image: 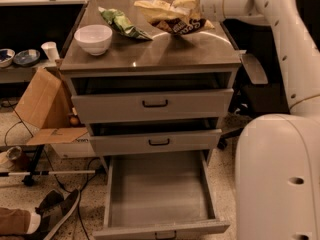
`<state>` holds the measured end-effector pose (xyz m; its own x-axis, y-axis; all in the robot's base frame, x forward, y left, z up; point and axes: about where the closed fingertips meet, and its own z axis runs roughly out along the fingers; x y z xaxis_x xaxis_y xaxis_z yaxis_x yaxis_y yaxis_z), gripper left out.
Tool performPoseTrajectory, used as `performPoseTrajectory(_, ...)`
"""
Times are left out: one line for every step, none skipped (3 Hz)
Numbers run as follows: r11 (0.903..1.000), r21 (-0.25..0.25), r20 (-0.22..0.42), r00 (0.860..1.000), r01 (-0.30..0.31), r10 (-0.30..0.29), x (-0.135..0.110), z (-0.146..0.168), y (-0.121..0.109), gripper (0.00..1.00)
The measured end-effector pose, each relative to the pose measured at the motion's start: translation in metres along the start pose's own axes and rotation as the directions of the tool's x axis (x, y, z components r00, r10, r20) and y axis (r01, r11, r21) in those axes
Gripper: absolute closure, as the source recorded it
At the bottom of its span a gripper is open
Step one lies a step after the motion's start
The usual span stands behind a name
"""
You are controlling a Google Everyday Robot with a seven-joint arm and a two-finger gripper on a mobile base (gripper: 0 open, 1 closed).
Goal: Pick brown chip bag from bottom drawer and place on counter
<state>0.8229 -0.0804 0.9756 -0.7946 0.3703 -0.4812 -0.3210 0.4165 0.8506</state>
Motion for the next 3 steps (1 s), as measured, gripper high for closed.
performPoseTrajectory(0.998, -0.007, 0.055, 0.997, -0.062, 0.063, 0.005, 0.013, -0.02, 0.97)
performPoseTrajectory(0.9974, 0.034, 0.058, 0.996, -0.063, 0.061, 0.016, 0.015, -0.033, 0.75)
performPoseTrajectory(0.9947, 0.09, 0.063, 0.997, -0.048, 0.043, 0.028, 0.006, -0.044, 0.51)
